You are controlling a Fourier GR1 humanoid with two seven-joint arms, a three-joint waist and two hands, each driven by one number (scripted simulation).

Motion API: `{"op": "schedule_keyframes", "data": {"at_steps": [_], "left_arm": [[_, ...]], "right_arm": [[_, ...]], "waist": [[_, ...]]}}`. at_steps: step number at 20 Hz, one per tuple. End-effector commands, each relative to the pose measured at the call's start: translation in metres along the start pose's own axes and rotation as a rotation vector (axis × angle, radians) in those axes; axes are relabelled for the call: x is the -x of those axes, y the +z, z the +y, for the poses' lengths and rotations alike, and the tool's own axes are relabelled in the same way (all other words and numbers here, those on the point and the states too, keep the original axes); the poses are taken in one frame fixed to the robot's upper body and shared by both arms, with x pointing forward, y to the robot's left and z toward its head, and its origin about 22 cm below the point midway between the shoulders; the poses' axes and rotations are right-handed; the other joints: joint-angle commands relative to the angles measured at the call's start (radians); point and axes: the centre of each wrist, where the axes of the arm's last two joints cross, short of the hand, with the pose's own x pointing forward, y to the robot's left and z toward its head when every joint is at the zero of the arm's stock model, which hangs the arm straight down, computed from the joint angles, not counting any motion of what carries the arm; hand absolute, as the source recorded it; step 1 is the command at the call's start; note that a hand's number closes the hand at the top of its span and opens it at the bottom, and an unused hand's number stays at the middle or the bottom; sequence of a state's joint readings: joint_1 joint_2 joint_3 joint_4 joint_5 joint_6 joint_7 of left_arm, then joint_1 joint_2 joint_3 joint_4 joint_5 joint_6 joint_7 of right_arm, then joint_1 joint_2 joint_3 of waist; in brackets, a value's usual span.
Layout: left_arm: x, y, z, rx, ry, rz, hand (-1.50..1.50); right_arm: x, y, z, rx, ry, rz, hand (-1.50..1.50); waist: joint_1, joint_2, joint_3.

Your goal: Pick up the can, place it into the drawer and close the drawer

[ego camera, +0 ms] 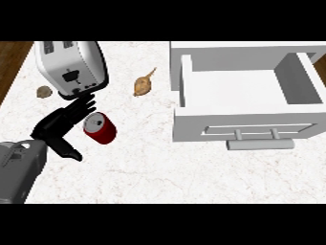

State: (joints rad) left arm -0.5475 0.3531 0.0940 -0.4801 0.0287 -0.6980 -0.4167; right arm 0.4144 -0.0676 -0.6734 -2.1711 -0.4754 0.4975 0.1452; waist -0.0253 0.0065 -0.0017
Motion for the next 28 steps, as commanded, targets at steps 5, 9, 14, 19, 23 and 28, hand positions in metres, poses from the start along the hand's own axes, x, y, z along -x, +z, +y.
{"op": "schedule_keyframes", "data": {"at_steps": [5, 9, 14, 19, 23, 28], "left_arm": [[0.022, 0.004, -0.003, 0.010, 0.057, 0.002, -1.50], [0.028, -0.008, -0.013, 0.008, 0.055, -0.004, -1.50], [0.031, -0.014, -0.019, 0.037, 0.095, -0.005, -1.50], [0.035, -0.027, -0.032, 0.023, 0.177, 0.013, -1.50], [0.029, -0.036, -0.035, 0.110, 0.216, 0.017, 1.50], [0.013, -0.044, -0.032, 0.189, 0.223, -0.026, 1.50]], "right_arm": [[-0.003, 0.008, -0.006, 0.014, -0.003, 0.005, -1.50], [-0.007, -0.007, -0.006, -0.008, -0.006, -0.008, -1.50], [-0.019, 0.007, 0.004, -0.009, 0.002, 0.007, -1.50], [-0.015, 0.016, 0.002, -0.015, -0.004, 0.008, -1.50], [-0.013, 0.003, -0.005, -0.021, -0.009, 0.005, -1.50], [-0.009, 0.007, 0.006, -0.003, -0.042, 0.003, -1.50]], "waist": [[0.005, -0.002, 0.000], [-0.012, 0.007, -0.002], [-0.012, 0.004, -0.002], [-0.012, 0.002, -0.001], [-0.006, 0.003, -0.001], [-0.005, 0.003, -0.001]]}}
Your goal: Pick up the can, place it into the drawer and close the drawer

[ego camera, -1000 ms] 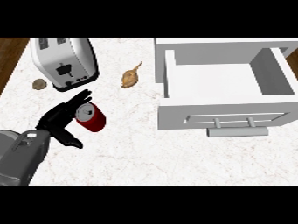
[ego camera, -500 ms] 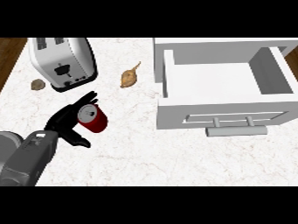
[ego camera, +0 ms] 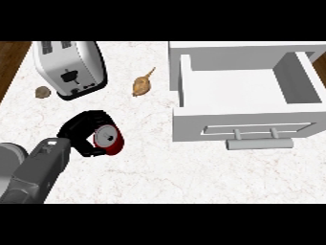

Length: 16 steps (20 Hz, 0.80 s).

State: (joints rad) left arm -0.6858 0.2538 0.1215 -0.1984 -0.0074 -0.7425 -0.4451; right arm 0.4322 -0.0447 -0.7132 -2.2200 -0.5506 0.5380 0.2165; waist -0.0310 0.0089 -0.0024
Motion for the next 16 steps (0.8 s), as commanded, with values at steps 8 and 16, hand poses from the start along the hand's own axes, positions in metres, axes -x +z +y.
{"op": "schedule_keyframes", "data": {"at_steps": [8, 16], "left_arm": [[0.034, 0.005, -0.016, -0.434, 0.174, -0.298, 1.50], [0.010, -0.031, -0.048, -0.544, 0.169, -0.453, 1.50]], "right_arm": [[-0.004, 0.016, -0.004, 0.058, 0.003, 0.010, -1.50], [-0.007, 0.012, -0.003, 0.080, 0.015, 0.005, -1.50]], "waist": [[0.044, -0.020, 0.003], [0.055, -0.022, 0.005]]}}
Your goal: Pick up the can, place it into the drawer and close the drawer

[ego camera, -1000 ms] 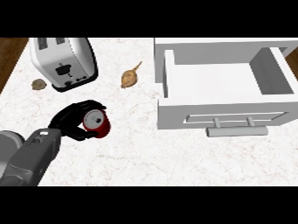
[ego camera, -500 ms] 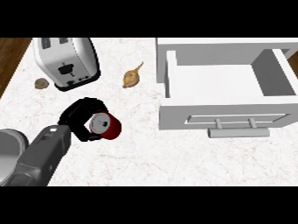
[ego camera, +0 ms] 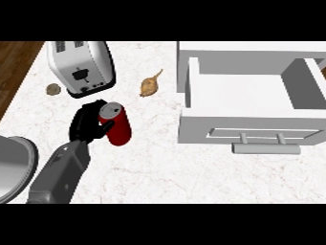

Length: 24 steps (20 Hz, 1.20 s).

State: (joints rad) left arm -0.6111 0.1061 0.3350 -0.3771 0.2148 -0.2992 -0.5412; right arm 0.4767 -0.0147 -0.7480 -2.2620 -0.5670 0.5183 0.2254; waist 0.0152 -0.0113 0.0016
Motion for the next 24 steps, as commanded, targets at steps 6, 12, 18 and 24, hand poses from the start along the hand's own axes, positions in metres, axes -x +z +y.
{"op": "schedule_keyframes", "data": {"at_steps": [6, 12, 18, 24], "left_arm": [[-0.040, -0.023, -0.066, 0.014, -0.051, -0.132, 1.50], [-0.098, -0.022, -0.114, 0.047, -0.071, -0.145, 1.50], [-0.135, -0.016, -0.145, 0.029, -0.112, -0.180, 1.50], [-0.169, -0.017, -0.198, 0.036, -0.147, -0.191, 1.50]], "right_arm": [[0.004, 0.001, 0.003, -0.004, -0.008, 0.010, -1.50], [-0.010, -0.003, 0.005, 0.008, 0.007, 0.014, -1.50], [-0.019, 0.002, 0.012, 0.005, -0.005, -0.001, -1.50], [-0.003, -0.006, 0.008, -0.005, -0.019, 0.001, -1.50]], "waist": [[0.001, -0.003, 0.000], [0.002, -0.002, 0.000], [-0.020, 0.008, -0.002], [-0.024, 0.009, -0.001]]}}
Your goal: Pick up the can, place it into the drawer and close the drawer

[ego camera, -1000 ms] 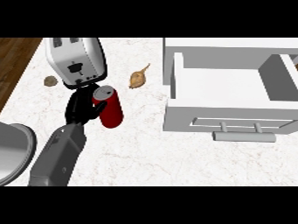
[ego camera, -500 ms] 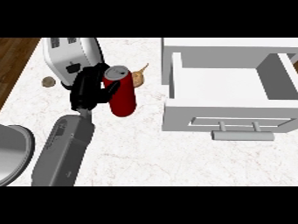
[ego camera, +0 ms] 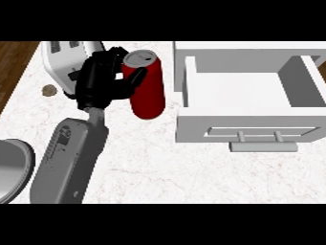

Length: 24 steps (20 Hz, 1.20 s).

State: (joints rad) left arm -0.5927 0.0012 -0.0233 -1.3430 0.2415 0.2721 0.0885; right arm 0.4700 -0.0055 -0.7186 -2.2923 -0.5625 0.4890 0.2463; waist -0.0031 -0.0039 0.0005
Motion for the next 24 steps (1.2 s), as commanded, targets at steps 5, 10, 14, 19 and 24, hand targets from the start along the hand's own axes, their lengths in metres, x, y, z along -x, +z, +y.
{"op": "schedule_keyframes", "data": {"at_steps": [5, 10, 14, 19, 24], "left_arm": [[-0.038, -0.030, -0.054, 0.034, -0.026, -0.012, 1.50], [-0.042, -0.030, -0.071, 0.029, -0.031, -0.007, 1.50], [-0.042, -0.046, -0.102, 0.017, -0.045, -0.013, 1.50], [-0.057, -0.064, -0.121, 0.034, -0.072, -0.020, 1.50], [-0.061, -0.071, -0.137, 0.036, -0.080, 0.003, 1.50]], "right_arm": [[0.000, -0.006, 0.007, -0.008, 0.004, -0.002, -1.50], [-0.010, 0.003, 0.009, -0.027, -0.009, -0.014, -1.50], [0.002, -0.014, 0.012, -0.028, -0.008, -0.016, -1.50], [0.003, -0.014, 0.002, 0.000, -0.029, -0.018, -1.50], [0.008, -0.010, 0.001, -0.002, -0.030, -0.010, -1.50]], "waist": [[-0.012, 0.005, 0.000], [-0.014, 0.003, 0.000], [-0.022, 0.007, 0.000], [-0.022, 0.007, 0.000], [-0.022, 0.006, 0.000]]}}
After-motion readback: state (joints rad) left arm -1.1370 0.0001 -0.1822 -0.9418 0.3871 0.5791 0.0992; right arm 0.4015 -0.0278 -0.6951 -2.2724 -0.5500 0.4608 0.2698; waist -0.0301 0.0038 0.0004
